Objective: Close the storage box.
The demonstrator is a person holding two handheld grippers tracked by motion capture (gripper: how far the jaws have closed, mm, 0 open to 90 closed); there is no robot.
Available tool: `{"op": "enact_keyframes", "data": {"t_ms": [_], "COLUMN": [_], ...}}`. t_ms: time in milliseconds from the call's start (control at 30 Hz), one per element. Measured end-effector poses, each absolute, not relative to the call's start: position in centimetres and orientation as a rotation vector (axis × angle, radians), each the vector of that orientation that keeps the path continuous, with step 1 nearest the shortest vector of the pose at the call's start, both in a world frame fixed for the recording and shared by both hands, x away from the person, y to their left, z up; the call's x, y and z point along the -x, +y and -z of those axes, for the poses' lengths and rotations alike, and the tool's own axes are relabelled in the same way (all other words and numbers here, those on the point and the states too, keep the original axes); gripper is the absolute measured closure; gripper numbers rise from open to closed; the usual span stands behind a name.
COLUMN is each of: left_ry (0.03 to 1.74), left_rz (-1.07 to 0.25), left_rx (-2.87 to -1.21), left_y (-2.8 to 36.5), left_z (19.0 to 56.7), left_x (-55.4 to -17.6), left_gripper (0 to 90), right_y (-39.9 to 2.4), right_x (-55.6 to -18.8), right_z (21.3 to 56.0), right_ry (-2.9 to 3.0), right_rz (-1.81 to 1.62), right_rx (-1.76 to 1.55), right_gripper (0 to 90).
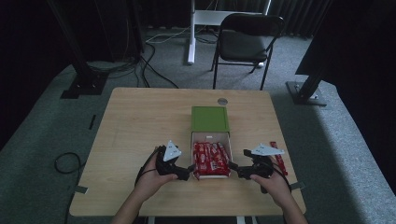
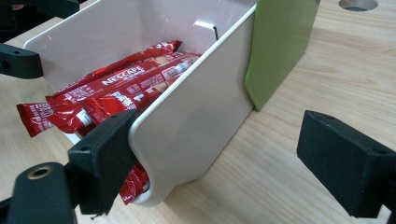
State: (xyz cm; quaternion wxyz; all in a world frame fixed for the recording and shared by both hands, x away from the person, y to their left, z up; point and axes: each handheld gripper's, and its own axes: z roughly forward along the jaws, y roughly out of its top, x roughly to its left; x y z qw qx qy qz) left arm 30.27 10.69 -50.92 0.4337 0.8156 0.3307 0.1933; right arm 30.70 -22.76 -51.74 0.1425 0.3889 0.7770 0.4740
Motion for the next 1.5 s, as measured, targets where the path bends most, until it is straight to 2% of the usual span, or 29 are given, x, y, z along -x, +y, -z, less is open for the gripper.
{"op": "enact_keyframes", "data": {"t_ms": [1500], "left_ry": [0.909], "left_rz": [-0.493], "left_rx": [-1.98], "left_y": [11.0], "left_z": [50.5], "left_x": [-35.7], "left_gripper": [4.1], "right_y": [-22.1], "right_x": [-36.0], "right_z": [51.1], "right_ry": [2.187], "right_rz": [-1.354], "right_rx": [-1.181], "right_gripper": [11.9]}}
